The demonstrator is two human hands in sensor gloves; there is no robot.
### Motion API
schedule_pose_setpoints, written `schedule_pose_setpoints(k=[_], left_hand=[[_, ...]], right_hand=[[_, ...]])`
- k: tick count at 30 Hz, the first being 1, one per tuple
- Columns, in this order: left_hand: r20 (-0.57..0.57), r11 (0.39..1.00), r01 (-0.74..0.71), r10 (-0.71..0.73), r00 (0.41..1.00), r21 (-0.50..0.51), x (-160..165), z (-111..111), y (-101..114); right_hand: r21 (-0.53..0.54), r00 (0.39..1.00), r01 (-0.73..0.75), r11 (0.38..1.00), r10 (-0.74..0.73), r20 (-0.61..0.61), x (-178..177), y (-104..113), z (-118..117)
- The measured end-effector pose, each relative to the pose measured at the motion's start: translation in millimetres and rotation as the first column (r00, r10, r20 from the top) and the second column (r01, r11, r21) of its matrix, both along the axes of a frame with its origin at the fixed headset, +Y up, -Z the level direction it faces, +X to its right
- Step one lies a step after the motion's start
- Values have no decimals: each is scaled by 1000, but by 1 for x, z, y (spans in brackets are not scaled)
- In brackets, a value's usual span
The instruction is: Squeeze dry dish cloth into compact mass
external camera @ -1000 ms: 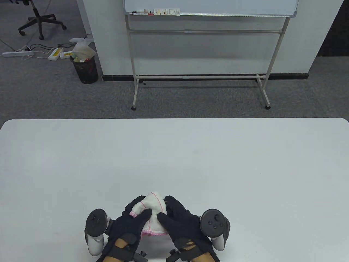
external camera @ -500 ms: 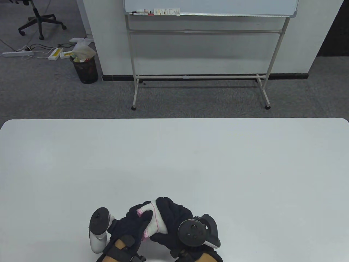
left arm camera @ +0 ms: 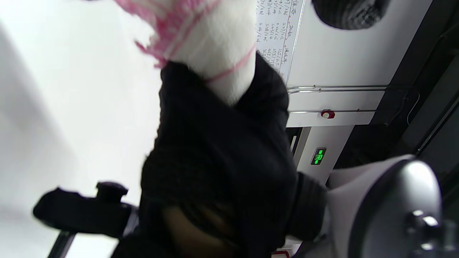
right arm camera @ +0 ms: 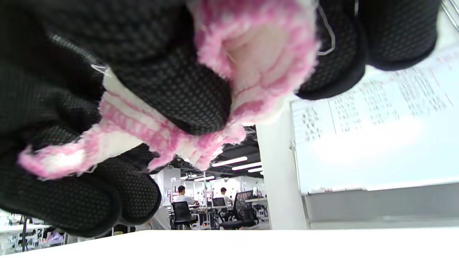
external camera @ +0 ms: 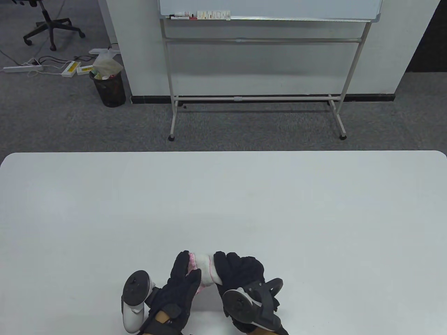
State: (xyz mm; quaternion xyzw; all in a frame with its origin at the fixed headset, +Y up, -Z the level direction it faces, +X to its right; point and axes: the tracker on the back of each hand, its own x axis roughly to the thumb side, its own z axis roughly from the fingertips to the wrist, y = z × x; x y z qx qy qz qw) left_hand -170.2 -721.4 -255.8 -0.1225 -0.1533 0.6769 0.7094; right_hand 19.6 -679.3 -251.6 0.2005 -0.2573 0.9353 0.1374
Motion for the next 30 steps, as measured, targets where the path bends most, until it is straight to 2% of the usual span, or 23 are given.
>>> schedule_pose_setpoints(k=[1, 3, 4, 7, 10, 12, 15, 17, 20, 22, 25, 27, 30], left_hand=[[1, 1000, 2, -2, 1000, 2, 1, 0, 0], [48, 999, -48, 49, 998, -17, 3, -2, -4], [77, 995, -82, 87, 993, -63, 2, -3, -9], [111, 970, -203, 218, 970, -130, -4, -8, -19], [129, 945, -288, 308, 943, -152, -9, -12, -22], [94, 950, -297, 306, 947, -97, -13, -14, -20], [37, 957, -291, 291, 956, -13, -17, -15, -16], [12, 956, -295, 295, 955, 5, -20, -15, -15], [-57, 967, -252, 254, 965, 46, -26, -16, -15], [-92, 975, -194, 204, 975, 103, -28, -17, -12], [-96, 978, -65, 86, 992, 198, -24, -14, 0], [-47, 978, -56, 66, 997, 199, -16, -12, 2], [38, 971, -206, 203, 978, 121, -12, -13, -1]], right_hand=[[1, 1000, -5, 1000, 5, -21, -2, 0, 1], [-34, 980, 50, 998, -56, -192, -8, -2, 4], [-94, 965, 108, 990, -128, -231, -11, -4, 5], [-162, 933, 133, 978, -178, -314, -12, -8, 2], [-290, 864, 207, 934, -314, -393, -15, -12, 1], [-379, 809, 250, 891, -407, -424, -21, -14, 3], [-380, 798, 226, 897, -395, -455, -22, -16, 2], [-418, 765, 243, 875, -438, -473, -22, -16, 0], [-511, 711, 249, 823, -513, -481, -18, -18, -3], [-578, 655, 310, 755, -610, -446, -17, -19, -3], [-556, 629, 364, 747, -637, -445, -15, -18, -3], [-500, 634, 378, 779, -612, -473, -16, -14, 0], [-421, 677, 346, 838, -534, -506, -15, -9, 2]])
